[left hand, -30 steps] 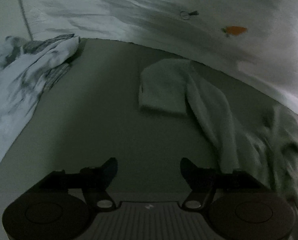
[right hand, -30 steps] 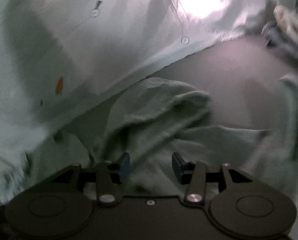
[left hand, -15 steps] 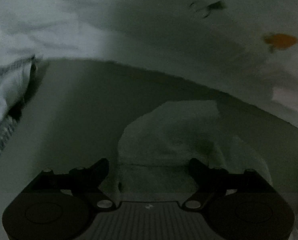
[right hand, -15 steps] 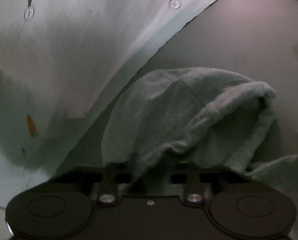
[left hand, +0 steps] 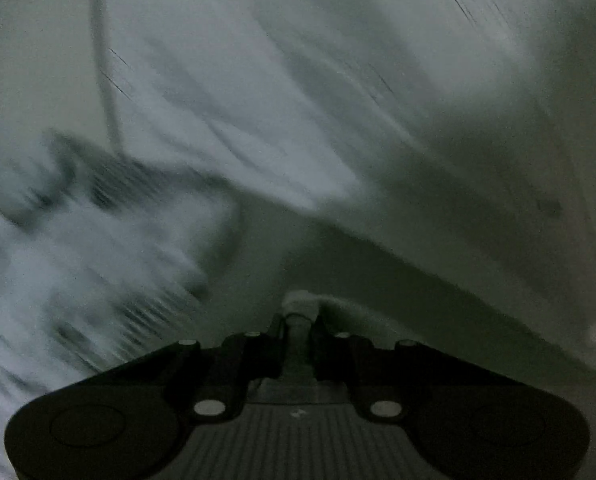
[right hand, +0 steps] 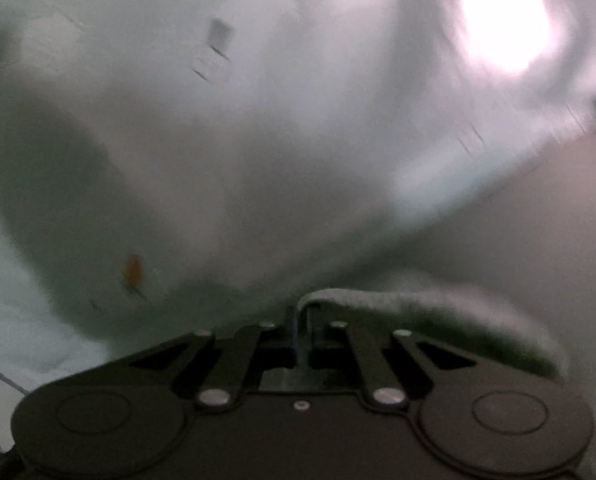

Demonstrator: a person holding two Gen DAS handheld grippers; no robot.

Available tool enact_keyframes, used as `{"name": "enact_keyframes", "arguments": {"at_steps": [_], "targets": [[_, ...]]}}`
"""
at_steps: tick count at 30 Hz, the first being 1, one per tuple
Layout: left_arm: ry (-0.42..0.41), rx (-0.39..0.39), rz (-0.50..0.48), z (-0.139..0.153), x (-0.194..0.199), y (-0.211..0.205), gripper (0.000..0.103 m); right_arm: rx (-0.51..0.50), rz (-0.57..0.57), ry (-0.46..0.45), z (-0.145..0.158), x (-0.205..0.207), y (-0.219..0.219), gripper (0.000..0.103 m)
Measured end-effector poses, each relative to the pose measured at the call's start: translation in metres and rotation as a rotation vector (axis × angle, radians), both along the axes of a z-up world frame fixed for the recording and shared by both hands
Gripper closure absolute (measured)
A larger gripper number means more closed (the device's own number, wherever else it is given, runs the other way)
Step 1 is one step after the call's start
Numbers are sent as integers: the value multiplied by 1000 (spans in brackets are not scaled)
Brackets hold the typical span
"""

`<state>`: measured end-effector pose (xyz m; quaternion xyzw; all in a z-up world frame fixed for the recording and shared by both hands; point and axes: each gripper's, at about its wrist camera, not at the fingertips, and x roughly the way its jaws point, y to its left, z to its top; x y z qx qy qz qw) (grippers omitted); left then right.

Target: Fold clothes

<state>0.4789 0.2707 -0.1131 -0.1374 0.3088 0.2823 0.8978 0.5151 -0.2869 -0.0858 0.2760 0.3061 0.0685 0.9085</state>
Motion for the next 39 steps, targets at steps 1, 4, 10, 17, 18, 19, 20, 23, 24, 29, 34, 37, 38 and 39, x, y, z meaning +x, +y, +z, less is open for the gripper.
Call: {"name": "enact_keyframes", "arguments": {"at_steps": [1,4,10,17,18,19,20,23,24,29,34,37,38,39], "targets": [[-24,25,35,15,-7,16,90,-8,13,-39,13,10,6,99],[-92,86,111,49,-29,55,90,-30,60,-155,51,39,27,100],[-36,210,275,58,-53,99,89,-33,148,-240,75,73,80,99],[148,43,288,6,-79,97,73,-93,248,-20,34,47,104,52],[147,49,263,3,-90,83,66,-95,242,-9,32,33,98,46],[150,53,237,1,-100,67,54,-98,237,2,30,19,91,40],[155,46,211,0,-109,55,51,-104,210,18,27,-1,78,39],[163,-70,77,-12,-141,13,51,-132,128,82,14,-57,36,39],[165,-113,29,-17,-152,-1,51,-142,107,109,9,-77,24,38],[263,-197,-287,-41,-199,-82,50,-136,4,259,-29,-187,-31,38],[326,-204,-547,-60,-246,-141,38,-115,-27,362,-67,-272,-49,38],[327,-279,-594,-71,-274,-155,35,-39,-3,390,-88,-299,-54,38],[320,-315,-593,-75,-281,-156,35,-16,11,390,-92,-302,-53,38],[309,-349,-578,-79,-286,-154,35,7,26,389,-97,-304,-53,38]]}}
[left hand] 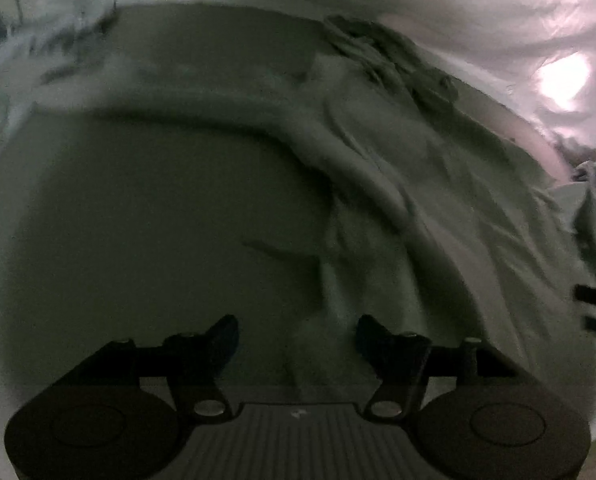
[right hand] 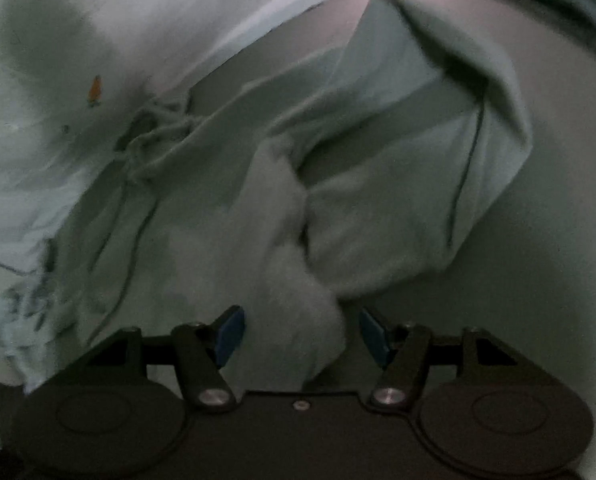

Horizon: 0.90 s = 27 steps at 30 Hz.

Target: Fold clothes

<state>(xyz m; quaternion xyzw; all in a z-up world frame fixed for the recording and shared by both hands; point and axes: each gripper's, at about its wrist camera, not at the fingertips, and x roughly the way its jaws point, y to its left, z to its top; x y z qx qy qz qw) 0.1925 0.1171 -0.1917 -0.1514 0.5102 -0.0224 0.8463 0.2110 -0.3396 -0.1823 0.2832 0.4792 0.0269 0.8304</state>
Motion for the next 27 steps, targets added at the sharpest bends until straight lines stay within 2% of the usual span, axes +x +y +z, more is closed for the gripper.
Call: {"name": "enact_keyframes", "arguments": {"at_steps": [2,3,4,5,6,7,10,12,16,18,20,21,24,25,26,27], "targets": [[-16,-58,63,-6,-11,4,37,40,32,-10,-7,-3,4,38],[-20,-87,87,-7,-15,5,38,44,54,-23,-6,-6,8,42],[-25,-113,103,-6,-18,5,46,36,72,-34,-7,-6,11,55],[-31,-137,109,-5,-19,5,69,36,85,-48,-6,-7,12,64],[-32,-149,114,-3,-19,3,78,55,92,-63,-5,-8,12,76],[-33,-138,121,-1,-18,0,84,73,88,-80,1,-11,10,79],[-67,-73,123,12,-18,-11,90,110,103,-150,26,-16,11,83],[-120,-91,156,32,-23,-11,91,134,121,-198,46,-16,16,85],[-282,-130,266,96,-43,11,91,202,164,-324,106,-28,18,90],[-328,-138,321,116,-49,25,91,255,152,-380,127,-33,12,91],[-303,-70,358,115,-42,35,87,266,127,-368,128,-27,10,91],[-266,-18,369,109,-37,37,86,229,140,-357,123,-22,12,89],[-109,129,404,78,-25,33,88,54,112,-201,97,-11,20,85],[-84,149,410,71,-24,30,85,29,108,-175,88,-13,19,81],[-80,137,411,68,-29,28,79,9,99,-161,81,-16,16,76],[-77,108,419,65,-34,27,76,-25,83,-144,75,-18,14,67]]}}
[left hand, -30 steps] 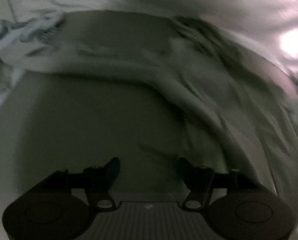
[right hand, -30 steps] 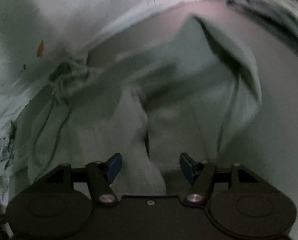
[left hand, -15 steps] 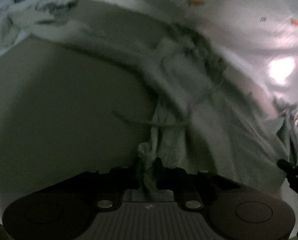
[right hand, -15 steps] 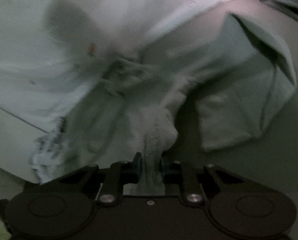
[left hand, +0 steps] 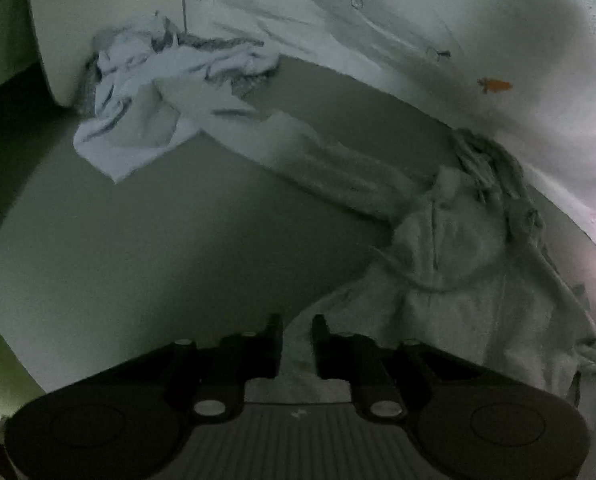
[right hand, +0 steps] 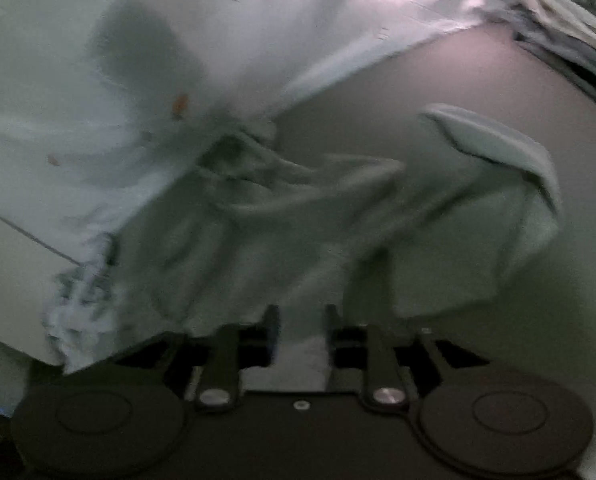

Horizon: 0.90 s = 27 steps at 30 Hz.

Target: Fold clothes

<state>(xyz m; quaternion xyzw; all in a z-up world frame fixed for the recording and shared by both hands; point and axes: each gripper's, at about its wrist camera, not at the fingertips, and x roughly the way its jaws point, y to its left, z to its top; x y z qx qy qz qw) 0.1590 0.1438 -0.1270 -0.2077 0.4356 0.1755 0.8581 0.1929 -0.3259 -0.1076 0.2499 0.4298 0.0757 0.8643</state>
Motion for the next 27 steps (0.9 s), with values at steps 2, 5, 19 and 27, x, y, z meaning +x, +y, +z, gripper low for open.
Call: {"name": "enact_keyframes", "arguments": {"at_steps": [2,5,19,27], "targets": [[7,-50,10,-9,-6,-4,67,-68,-36,31,-13,-4,-5,66],[73,-42,-8,-25,-6,-13,65,-119,-138,83,-36,-2,-22,64],[199,6,-52,-63,9,-41,18,-129,-306,93,-82,31,-66,53],[255,65,-71,-74,25,-57,1,-330,-197,86,-75,39,-60,94]]}}
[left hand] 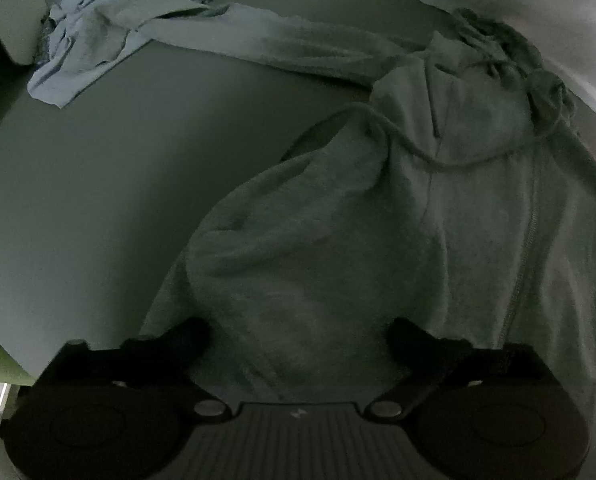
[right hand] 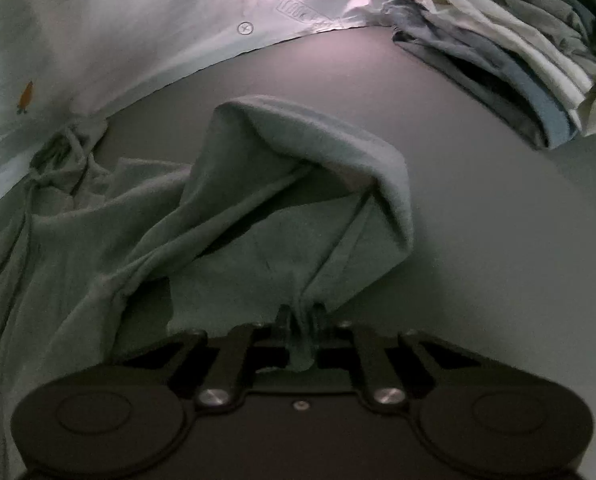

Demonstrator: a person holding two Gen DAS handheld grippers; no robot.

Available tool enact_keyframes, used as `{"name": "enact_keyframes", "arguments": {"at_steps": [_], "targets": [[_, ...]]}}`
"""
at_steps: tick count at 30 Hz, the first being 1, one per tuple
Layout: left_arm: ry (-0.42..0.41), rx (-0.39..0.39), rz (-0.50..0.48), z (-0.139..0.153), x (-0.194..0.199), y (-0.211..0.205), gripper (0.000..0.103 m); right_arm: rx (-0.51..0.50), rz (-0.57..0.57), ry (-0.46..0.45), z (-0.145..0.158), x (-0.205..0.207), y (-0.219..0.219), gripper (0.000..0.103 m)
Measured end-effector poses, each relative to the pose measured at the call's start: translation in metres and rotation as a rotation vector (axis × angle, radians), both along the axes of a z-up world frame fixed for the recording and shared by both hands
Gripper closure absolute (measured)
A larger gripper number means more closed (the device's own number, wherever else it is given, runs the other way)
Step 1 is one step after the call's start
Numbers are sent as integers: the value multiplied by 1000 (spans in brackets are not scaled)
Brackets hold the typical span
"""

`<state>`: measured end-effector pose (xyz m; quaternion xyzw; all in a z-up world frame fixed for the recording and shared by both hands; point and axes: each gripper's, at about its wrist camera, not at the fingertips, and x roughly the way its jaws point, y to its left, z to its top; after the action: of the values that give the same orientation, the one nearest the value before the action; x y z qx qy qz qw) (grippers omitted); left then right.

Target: Fold clothes

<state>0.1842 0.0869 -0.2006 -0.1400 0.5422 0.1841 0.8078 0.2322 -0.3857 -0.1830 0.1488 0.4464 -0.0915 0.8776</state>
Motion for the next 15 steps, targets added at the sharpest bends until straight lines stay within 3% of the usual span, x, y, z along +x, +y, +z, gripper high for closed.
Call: {"name": "enact_keyframes", "arguments": {"at_steps": [4,6,9,11,13,15], "targets": [[19,34,9,-3,6,-7,0,-321,-30,-81,35,-5,-7,96],[17,34,15,-3,6,-7,0,-590,-43,-154,53,-12,-4,96],[13,39,25,-3,6,-7,0,-882,-59,-217,57,-21,-1,95],[11,43,32,-3,6,-7,0,-905,1,-99,35,-18,-7,90],[9,44,33,-3,5,-7,0,-751,51,58,5,-17,-20,81],[6,46,32,-2,5,-7,0,-625,15,94,-6,-28,-29,77]]}}
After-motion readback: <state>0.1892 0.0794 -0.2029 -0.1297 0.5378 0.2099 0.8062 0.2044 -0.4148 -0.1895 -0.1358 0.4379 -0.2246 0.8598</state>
